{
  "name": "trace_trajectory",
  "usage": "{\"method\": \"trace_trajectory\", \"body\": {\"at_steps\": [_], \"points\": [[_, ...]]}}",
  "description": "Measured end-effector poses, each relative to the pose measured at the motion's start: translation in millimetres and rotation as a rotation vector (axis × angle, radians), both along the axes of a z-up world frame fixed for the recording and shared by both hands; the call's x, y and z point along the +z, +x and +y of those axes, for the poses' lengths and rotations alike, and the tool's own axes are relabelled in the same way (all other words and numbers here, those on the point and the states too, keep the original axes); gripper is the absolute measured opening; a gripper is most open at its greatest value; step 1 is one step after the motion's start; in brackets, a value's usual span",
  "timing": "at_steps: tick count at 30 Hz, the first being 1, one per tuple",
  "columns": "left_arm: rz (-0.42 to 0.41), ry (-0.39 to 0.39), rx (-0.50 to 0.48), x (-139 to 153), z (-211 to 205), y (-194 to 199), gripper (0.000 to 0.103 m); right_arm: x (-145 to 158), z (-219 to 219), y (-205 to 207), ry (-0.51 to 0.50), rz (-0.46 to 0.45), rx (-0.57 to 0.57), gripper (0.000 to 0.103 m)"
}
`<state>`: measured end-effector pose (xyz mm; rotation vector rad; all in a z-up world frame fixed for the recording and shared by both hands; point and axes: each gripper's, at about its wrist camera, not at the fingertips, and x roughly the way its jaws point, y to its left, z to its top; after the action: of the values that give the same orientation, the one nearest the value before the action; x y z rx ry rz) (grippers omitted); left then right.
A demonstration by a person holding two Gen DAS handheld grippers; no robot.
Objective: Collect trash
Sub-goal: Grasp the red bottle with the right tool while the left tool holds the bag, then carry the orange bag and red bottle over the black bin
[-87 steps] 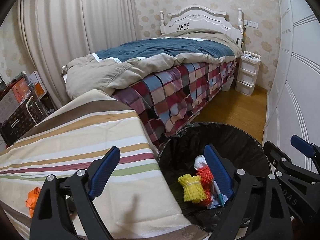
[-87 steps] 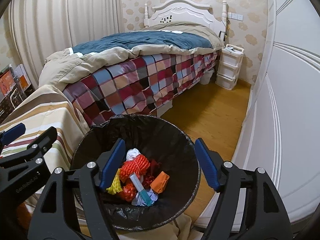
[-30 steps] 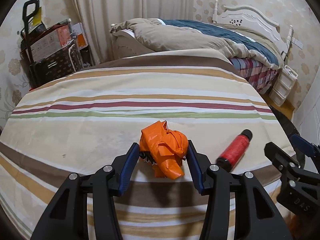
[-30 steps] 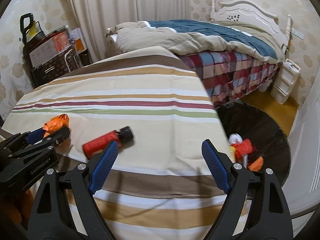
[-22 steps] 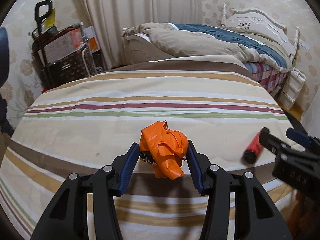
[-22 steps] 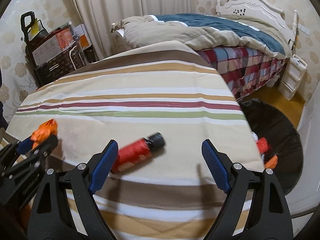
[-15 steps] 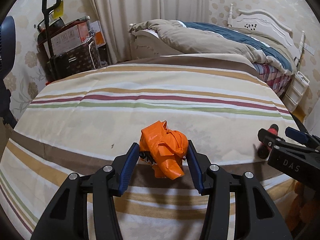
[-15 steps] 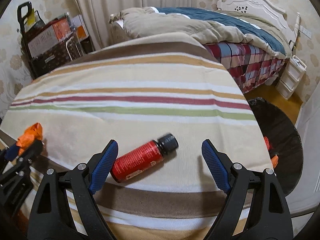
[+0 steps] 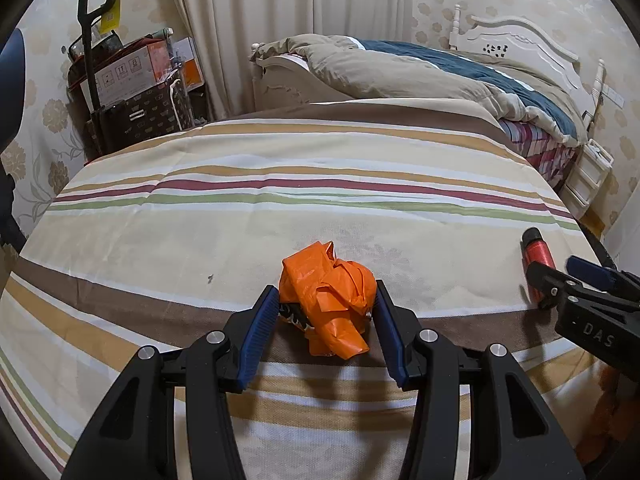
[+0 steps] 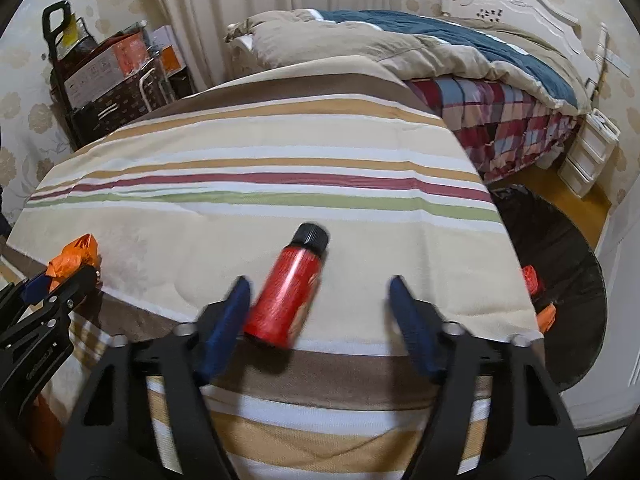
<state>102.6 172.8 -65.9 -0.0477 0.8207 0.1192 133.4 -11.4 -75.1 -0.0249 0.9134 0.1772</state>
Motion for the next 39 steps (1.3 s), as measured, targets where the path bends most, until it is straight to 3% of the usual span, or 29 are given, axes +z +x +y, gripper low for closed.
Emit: {"method": "trace_trajectory", "body": {"at_steps": [9,25,39], "points": [[0.001,0.006,0.0,-1.4,-0.9,-2.2,0.049,-1.0,1.6,-2.5,0.02,0.011,0.031,0.024],[-0.016,0.002,-0.054,2.7,-36.7,-18.1,0.049,6.6,-24.3,-34.6,0.07,-0.017,0.039,0.023],[-0.06,-0.013,-0.163,15.7,-97.6,-28.8,0.049,21.0,-80.5,-67.9,0.08,-0.083,-0.047,0.023]]}}
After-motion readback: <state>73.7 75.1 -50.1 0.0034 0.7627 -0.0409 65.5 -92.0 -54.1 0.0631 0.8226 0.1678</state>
